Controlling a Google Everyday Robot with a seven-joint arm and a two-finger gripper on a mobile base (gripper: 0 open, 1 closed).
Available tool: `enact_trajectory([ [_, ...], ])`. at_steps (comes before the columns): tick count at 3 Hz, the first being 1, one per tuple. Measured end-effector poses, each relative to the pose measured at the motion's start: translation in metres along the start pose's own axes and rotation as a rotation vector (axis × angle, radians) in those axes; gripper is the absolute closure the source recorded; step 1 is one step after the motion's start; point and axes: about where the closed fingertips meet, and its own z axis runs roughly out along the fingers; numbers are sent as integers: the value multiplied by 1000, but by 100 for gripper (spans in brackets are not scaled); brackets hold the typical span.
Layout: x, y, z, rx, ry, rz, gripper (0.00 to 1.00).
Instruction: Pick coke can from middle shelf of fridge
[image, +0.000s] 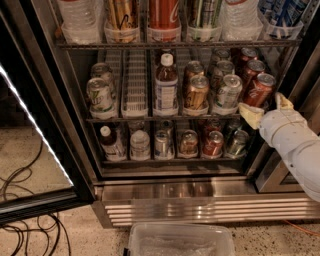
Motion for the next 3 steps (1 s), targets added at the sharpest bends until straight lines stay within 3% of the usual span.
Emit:
enact_trajectory([
  [3, -2, -2, 8, 21, -35, 27, 36],
])
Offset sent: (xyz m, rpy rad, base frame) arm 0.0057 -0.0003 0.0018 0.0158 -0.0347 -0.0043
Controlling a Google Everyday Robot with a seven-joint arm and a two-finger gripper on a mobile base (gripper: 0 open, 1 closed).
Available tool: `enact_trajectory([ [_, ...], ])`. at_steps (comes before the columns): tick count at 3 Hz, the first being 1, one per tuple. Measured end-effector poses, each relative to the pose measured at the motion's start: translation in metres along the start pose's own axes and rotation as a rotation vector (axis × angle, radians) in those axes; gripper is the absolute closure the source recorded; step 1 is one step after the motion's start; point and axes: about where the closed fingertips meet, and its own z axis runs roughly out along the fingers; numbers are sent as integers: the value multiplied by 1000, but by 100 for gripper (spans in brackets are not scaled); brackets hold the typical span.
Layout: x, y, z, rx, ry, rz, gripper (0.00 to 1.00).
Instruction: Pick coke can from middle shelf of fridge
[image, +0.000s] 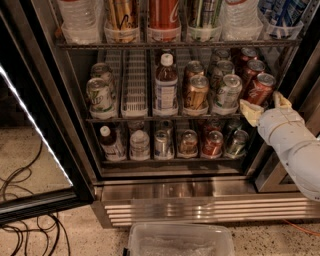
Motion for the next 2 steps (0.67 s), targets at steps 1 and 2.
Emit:
enact_trajectory([
  [1, 2, -1, 7, 11, -15, 15, 36],
  [2, 4, -3, 15, 29, -34, 39, 35],
])
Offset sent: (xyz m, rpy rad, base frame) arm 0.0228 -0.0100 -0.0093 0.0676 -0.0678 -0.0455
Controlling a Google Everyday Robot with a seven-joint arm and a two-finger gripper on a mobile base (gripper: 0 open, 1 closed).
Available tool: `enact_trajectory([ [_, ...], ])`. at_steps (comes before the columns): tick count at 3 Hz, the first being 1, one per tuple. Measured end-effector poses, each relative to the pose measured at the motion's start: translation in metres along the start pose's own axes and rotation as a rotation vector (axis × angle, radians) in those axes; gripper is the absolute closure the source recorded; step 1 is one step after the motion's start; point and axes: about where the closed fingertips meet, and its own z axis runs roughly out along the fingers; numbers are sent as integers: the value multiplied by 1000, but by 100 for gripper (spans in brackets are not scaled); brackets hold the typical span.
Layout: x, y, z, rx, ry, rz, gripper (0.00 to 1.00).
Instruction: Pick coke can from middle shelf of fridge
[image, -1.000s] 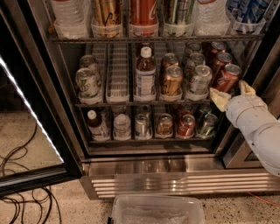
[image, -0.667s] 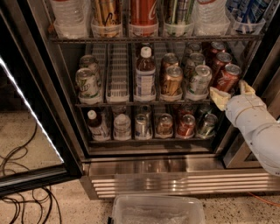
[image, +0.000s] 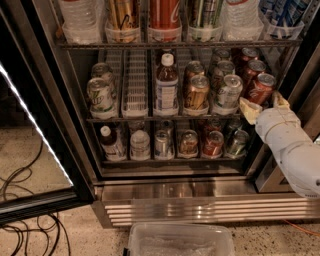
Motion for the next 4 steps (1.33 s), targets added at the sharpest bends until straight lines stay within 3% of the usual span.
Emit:
enact_trajectory([
  [4, 0, -9, 32, 55, -57, 14, 34],
])
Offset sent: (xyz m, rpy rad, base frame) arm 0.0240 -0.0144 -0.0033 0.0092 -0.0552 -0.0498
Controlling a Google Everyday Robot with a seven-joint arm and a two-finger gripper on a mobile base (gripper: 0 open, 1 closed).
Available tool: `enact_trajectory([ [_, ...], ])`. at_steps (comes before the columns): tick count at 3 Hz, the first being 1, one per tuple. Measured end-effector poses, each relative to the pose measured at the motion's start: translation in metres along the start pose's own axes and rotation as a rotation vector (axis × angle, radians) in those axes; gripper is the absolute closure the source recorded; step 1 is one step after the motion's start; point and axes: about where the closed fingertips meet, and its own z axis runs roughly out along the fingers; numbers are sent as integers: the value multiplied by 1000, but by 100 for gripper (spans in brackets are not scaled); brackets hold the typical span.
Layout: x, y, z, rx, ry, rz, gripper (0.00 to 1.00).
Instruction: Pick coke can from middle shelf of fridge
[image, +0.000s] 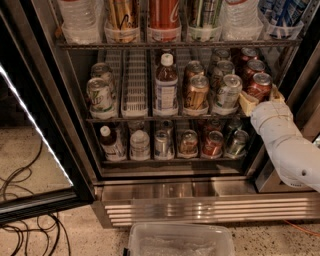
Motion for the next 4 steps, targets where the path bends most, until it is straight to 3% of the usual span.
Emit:
enact_trajectory([
  [1, 0, 0, 0, 0, 0, 0, 52],
  [3, 0, 0, 0, 0, 0, 0, 98],
  [4, -10, -2, -3, 4, -22, 19, 100],
])
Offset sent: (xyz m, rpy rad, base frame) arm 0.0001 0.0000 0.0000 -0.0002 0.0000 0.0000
